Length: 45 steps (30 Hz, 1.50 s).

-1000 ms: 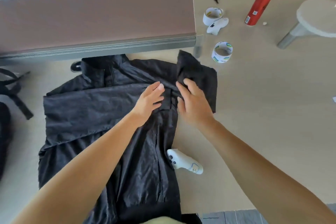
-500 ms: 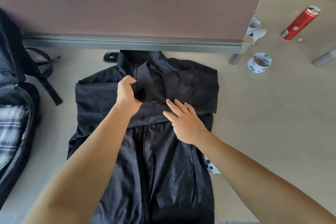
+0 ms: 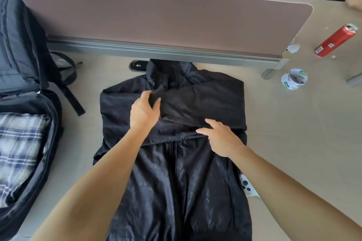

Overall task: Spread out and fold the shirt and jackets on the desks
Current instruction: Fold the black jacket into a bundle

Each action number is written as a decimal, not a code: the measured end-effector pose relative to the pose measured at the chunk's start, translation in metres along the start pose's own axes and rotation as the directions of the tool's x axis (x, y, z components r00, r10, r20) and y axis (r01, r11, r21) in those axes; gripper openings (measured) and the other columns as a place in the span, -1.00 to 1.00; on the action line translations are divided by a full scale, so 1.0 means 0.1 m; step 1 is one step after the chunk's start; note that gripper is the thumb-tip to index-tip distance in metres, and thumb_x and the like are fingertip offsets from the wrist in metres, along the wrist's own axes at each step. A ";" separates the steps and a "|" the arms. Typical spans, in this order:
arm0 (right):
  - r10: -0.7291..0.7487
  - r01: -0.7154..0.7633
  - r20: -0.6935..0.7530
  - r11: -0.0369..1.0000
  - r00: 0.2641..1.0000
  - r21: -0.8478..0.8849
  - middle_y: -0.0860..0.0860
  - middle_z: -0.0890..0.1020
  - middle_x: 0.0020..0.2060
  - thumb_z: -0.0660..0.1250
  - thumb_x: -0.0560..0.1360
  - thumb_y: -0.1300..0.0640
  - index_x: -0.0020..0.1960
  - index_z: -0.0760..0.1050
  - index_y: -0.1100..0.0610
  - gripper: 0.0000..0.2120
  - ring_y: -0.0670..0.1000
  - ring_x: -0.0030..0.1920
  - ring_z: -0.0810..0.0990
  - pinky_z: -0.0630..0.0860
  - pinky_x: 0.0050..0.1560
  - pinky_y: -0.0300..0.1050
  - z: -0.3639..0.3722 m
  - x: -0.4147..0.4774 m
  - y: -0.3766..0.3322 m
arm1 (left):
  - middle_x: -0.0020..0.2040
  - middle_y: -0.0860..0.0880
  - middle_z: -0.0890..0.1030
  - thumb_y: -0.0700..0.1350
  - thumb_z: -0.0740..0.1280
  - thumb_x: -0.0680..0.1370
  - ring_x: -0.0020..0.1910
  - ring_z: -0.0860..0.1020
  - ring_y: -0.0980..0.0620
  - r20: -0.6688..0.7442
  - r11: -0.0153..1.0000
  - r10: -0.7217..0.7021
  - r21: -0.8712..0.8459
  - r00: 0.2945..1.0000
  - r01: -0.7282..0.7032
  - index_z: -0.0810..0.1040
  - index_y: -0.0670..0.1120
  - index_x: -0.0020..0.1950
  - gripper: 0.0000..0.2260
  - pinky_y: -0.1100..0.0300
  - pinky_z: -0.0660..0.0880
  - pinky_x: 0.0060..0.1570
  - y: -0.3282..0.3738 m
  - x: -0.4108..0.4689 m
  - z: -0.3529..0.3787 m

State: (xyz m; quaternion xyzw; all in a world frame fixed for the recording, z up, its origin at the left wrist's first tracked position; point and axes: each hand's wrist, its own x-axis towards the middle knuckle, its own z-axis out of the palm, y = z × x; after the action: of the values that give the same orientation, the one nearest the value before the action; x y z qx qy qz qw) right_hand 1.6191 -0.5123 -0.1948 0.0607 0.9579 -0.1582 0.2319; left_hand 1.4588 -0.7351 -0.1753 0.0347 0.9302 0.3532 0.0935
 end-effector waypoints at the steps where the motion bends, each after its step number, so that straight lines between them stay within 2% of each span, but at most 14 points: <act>1: 0.008 -0.008 0.013 1.000 1.000 0.010 -0.04 0.12 0.58 0.14 0.59 0.32 0.50 0.29 -0.26 -0.37 0.20 0.47 0.24 0.39 0.36 0.10 0.00 0.02 -0.01 | 0.16 -0.10 0.58 0.19 0.22 0.61 0.14 0.55 -0.13 -0.040 0.984 -0.086 -0.160 0.996 0.078 0.47 0.02 0.32 -0.64 -0.05 0.52 0.13 -0.06 0.02 -0.02; 3: 0.007 -0.007 0.024 1.000 1.000 0.005 -0.02 0.15 0.58 0.13 0.61 0.28 0.52 0.26 -0.24 -0.41 0.17 0.48 0.23 0.35 0.39 0.07 0.01 0.06 -0.03 | 0.23 -0.11 0.57 0.24 0.16 0.60 0.22 0.54 -0.15 0.026 0.823 -0.349 -0.469 0.937 0.320 0.50 0.02 0.33 -0.57 -0.09 0.49 0.24 -0.15 0.06 -0.03; 6: 0.026 -0.025 0.027 1.000 0.999 -0.018 0.03 0.18 0.57 0.13 0.64 0.19 0.56 0.21 -0.16 -0.47 0.12 0.51 0.20 0.28 0.43 0.04 0.01 0.09 -0.04 | 0.24 -0.08 0.58 0.22 0.16 0.61 0.20 0.56 -0.17 0.223 0.374 -0.631 -0.752 0.743 0.543 0.45 0.03 0.43 -0.54 -0.13 0.52 0.24 -0.29 0.13 -0.04; 10: 0.049 -0.049 0.007 0.998 0.999 -0.031 0.03 0.24 0.55 0.17 0.64 0.11 0.57 0.19 -0.08 -0.48 0.09 0.51 0.20 0.24 0.44 0.03 0.03 0.11 -0.04 | 0.22 -0.12 0.62 0.22 0.26 0.60 0.13 0.63 -0.15 0.454 -0.074 -0.582 -0.856 0.675 0.512 0.48 -0.04 0.42 -0.51 -0.12 0.58 0.16 -0.52 0.17 -0.05; 13: 0.029 -0.028 0.007 0.998 1.000 -0.064 0.01 0.19 0.58 0.18 0.64 0.10 0.58 0.19 -0.06 -0.48 0.09 0.56 0.14 0.18 0.49 0.05 0.05 0.12 -0.03 | 0.17 -0.10 0.67 0.16 0.45 0.50 0.11 0.66 -0.11 0.514 0.004 -0.436 -0.820 0.739 0.572 0.54 -0.08 0.30 -0.52 -0.08 0.59 0.13 -0.52 0.06 -0.03; 15: 0.011 -0.008 0.028 0.995 1.000 -0.102 0.00 0.15 0.60 0.18 0.65 0.08 0.58 0.18 -0.05 -0.48 0.10 0.58 0.09 0.14 0.52 0.05 0.08 0.13 -0.03 | 0.17 -0.12 0.64 0.00 0.46 0.54 0.10 0.64 -0.14 0.478 0.079 -0.526 -0.796 0.703 0.600 0.47 -0.09 0.27 -0.63 -0.13 0.60 0.09 -0.53 0.03 0.01; 20: 0.084 -0.081 0.031 0.994 0.996 -0.076 -0.06 0.12 0.60 0.16 0.66 0.05 0.58 0.15 -0.07 -0.48 0.05 0.60 0.01 -0.03 0.55 0.23 0.08 0.13 -0.07 | 0.17 -0.19 0.66 -0.10 0.27 0.65 0.09 0.65 -0.23 0.512 -0.193 -0.538 -0.848 0.670 0.494 0.50 -0.14 0.36 -0.71 -0.17 0.62 0.03 -0.61 0.11 -0.06; 25: 0.122 -0.127 -0.052 0.984 0.991 -0.122 -0.01 0.22 0.57 0.12 0.66 -0.10 0.55 0.22 -0.06 -0.52 0.06 0.54 0.17 0.15 0.46 0.21 0.04 0.23 -0.13 | 0.26 -0.10 0.56 -0.31 0.36 0.51 0.18 0.55 -0.13 0.339 0.091 -0.722 -0.818 0.603 0.568 0.44 0.02 0.45 -0.47 -0.04 0.54 0.18 -0.86 0.03 -0.10; 28: 0.101 -0.123 -0.150 0.982 0.984 -0.144 0.05 0.16 0.59 0.09 0.65 -0.15 0.55 0.22 -0.04 -0.51 0.10 0.56 0.12 0.13 0.48 0.22 -0.04 0.42 -0.20 | 0.19 -0.05 0.55 -0.34 0.32 0.51 0.07 0.55 -0.06 0.146 0.391 -0.704 -0.737 0.695 0.551 0.47 -0.02 0.39 -0.53 0.02 0.57 0.10 -0.91 -0.05 -0.21; 32: 0.197 -0.203 -0.065 0.974 0.978 -0.098 0.07 -0.04 0.62 -0.02 0.66 -0.23 0.61 0.02 -0.11 -0.44 0.17 0.60 -0.12 -0.02 0.53 0.28 -0.10 0.66 -0.17 | 0.15 -0.08 0.59 -0.28 0.31 0.51 -0.04 0.54 -0.02 0.016 0.803 -0.522 -0.329 0.853 0.498 0.50 -0.09 0.27 -0.66 0.11 0.48 -0.03 -0.96 -0.12 -0.36; 35: 0.259 -0.256 0.011 0.961 0.966 -0.102 0.01 -0.18 0.62 -0.11 0.64 -0.29 0.61 -0.16 -0.18 -0.41 0.19 0.59 -0.26 -0.11 0.53 0.33 0.07 0.62 -0.02 | 0.29 -0.15 0.48 -0.10 0.28 0.52 0.25 0.40 -0.17 -0.020 0.847 -0.530 0.030 0.848 0.530 0.47 -0.09 0.31 -0.65 -0.02 0.42 0.18 -0.96 -0.10 -0.39; 38: 0.256 -0.254 0.003 0.962 0.967 -0.098 -0.03 -0.25 0.61 -0.14 0.63 -0.32 0.59 -0.25 -0.22 -0.40 0.17 0.58 -0.33 -0.15 0.52 0.38 0.20 0.52 0.08 | 0.47 -0.16 0.30 0.09 0.25 0.57 0.46 0.23 -0.21 -0.033 0.816 -0.578 -0.016 0.815 0.578 0.34 -0.08 0.45 -0.51 -0.12 0.23 0.43 -0.96 -0.06 -0.31; 40: 0.263 -0.262 0.003 0.961 0.965 -0.084 -0.04 -0.30 0.60 -0.16 0.61 -0.34 0.58 -0.29 -0.23 -0.38 0.16 0.57 -0.37 -0.18 0.50 0.39 0.26 0.49 0.10 | 0.54 -0.15 0.24 0.15 0.16 0.64 0.51 0.19 -0.21 -0.017 0.880 -0.472 0.049 0.881 0.473 0.26 -0.09 0.54 -0.47 -0.16 0.16 0.48 -0.98 -0.06 -0.19; 45: 0.257 -0.256 -0.005 0.960 0.966 -0.117 -0.02 -0.36 0.58 -0.21 0.57 -0.40 0.57 -0.36 -0.22 -0.34 0.17 0.55 -0.41 -0.22 0.47 0.42 0.37 0.47 0.11 | 0.35 -0.16 0.47 -0.15 0.22 0.65 0.34 0.42 -0.19 -0.150 0.951 -0.309 -0.034 0.939 0.308 0.49 -0.06 0.40 -0.68 -0.11 0.35 0.40 -1.17 0.23 -0.15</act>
State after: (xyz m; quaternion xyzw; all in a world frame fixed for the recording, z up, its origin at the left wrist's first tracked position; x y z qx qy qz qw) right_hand 1.5957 -0.5123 -0.2511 0.1698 0.9484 -0.0710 0.2583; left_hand 1.4330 -0.8296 -0.2455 -0.1391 0.9269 0.3403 0.0759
